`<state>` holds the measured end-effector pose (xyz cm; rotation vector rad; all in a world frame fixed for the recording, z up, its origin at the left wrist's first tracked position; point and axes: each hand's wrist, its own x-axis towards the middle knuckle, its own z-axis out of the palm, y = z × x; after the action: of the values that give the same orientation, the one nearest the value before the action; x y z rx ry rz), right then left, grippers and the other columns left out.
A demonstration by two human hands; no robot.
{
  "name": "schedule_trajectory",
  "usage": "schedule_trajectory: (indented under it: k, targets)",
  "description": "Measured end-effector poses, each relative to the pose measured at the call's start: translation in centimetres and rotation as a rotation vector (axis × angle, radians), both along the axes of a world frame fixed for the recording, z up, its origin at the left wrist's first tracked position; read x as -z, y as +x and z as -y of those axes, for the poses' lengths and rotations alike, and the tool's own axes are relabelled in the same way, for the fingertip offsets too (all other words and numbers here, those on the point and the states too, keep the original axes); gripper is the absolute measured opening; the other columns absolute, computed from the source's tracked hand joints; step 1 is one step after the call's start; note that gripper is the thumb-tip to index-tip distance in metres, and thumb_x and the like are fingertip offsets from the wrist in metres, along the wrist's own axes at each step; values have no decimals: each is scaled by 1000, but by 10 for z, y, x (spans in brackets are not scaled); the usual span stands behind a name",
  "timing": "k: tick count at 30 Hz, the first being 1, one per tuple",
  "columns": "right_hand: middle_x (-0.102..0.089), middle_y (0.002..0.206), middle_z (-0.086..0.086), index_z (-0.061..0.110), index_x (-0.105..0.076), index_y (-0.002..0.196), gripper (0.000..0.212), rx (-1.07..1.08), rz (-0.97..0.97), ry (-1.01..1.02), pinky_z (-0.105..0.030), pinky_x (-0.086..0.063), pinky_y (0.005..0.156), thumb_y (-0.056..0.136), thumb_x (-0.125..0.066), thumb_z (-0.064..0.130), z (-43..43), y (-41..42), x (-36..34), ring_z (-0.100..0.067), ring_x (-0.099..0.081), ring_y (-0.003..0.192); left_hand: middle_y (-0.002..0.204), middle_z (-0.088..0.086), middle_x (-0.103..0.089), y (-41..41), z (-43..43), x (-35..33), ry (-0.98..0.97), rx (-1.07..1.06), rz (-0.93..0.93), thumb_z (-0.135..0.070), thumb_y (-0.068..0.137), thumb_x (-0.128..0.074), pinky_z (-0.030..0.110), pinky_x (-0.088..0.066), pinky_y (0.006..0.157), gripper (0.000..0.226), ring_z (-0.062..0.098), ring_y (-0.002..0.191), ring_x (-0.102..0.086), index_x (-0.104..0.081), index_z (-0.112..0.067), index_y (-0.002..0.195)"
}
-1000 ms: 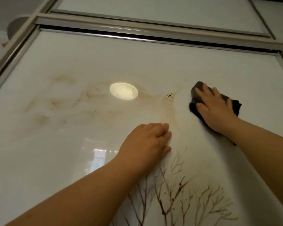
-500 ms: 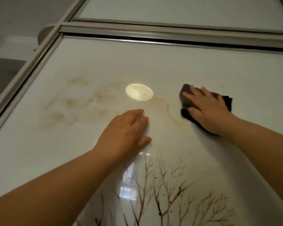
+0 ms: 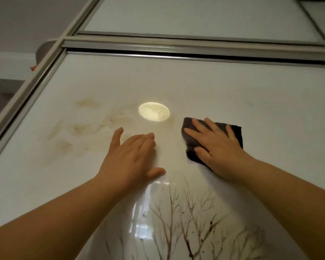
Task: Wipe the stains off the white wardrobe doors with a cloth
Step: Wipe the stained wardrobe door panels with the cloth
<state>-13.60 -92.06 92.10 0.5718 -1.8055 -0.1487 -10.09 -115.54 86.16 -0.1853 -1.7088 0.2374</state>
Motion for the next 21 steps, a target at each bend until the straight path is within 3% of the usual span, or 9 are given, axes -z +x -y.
schedule_trajectory:
  k: [5, 10, 14, 17, 21]
  targets:
    - [10, 157, 12, 41, -5, 146, 53, 34, 48, -299, -58, 6, 111, 97, -26, 39, 28, -2, -64, -17, 11, 143, 137, -3, -50, -8, 8, -2, -15, 30, -6, -79, 75, -32, 52, -3, 110, 77, 17, 124, -46, -47, -21, 124]
    - [10, 156, 12, 41, -4, 146, 55, -7, 7, -158, -58, 9, 109, 96, -28, 41, 72, 0, -38, -17, 14, 142, 124, 0, -61, -14, 12, -5, -54, 50, -67, -77, 71, -41, 51, -11, 105, 74, 19, 112, -56, -56, -19, 113]
    - [13, 154, 18, 47, 1, 143, 56, 42, -4, -29, -53, 10, 112, 96, -28, 45, 32, 0, 21, -9, 18, 140, 123, 3, -61, -11, 13, -5, -73, 81, -60, -75, 72, -37, 54, -15, 105, 76, 22, 112, -56, -54, -16, 116]
    - [13, 155, 16, 47, 1, 144, 55, 103, 26, -156, -53, 6, 113, 96, -27, 46, -7, 0, 21, -10, 16, 141, 125, 4, -59, -12, 14, -4, -85, 93, -54, -75, 74, -35, 55, -14, 105, 75, 23, 114, -55, -53, -15, 117]
    - [13, 156, 15, 43, -1, 146, 55, 97, 57, -320, -55, 6, 111, 97, -26, 45, 11, -1, 13, -14, 16, 142, 125, 3, -60, -14, 18, -5, -79, 91, -43, -75, 73, -38, 54, -14, 105, 73, 22, 115, -54, -53, -17, 116]
